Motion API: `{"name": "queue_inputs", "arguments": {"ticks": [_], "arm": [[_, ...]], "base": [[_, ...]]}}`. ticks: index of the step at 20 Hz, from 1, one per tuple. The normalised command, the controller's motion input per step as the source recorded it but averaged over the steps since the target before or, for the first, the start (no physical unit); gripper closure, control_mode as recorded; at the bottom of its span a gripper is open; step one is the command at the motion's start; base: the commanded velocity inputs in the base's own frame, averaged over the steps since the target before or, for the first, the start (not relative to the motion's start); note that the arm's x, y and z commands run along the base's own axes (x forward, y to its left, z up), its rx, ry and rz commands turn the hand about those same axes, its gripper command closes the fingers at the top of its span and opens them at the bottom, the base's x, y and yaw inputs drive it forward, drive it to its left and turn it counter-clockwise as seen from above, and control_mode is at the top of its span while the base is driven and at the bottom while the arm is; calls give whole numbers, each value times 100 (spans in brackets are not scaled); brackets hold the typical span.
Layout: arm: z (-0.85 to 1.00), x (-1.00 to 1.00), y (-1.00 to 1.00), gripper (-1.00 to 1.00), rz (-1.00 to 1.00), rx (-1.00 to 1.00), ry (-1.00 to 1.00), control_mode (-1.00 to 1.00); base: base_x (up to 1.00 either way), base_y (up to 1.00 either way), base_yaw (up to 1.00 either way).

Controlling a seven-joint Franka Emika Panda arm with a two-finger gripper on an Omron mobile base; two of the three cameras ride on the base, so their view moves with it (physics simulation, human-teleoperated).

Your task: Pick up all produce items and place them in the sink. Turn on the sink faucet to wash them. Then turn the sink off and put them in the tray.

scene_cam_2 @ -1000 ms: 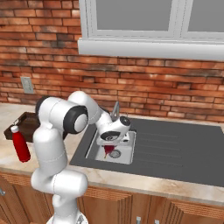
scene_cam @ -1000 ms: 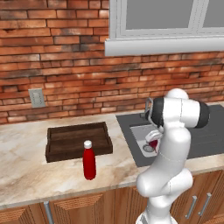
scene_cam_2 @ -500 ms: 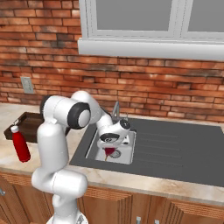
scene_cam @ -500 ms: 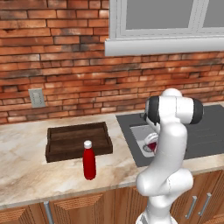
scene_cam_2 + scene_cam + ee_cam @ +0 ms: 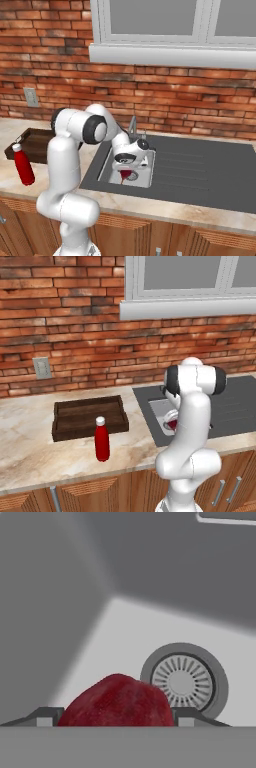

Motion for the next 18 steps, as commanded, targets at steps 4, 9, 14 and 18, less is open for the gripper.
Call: {"name": "queue_inputs", "arguments": {"ticks": [4, 9, 14, 18], "arm": [[-19, 15, 0, 100, 0, 0, 0, -100], [-17, 8, 0, 100, 0, 0, 0, -100], [-25, 12, 1, 100, 0, 0, 0, -100], [-30, 14, 1, 100, 0, 0, 0, -100]], "base": [[0, 0, 0], [0, 0, 0], [0, 0, 0], [0, 0, 0]]}}
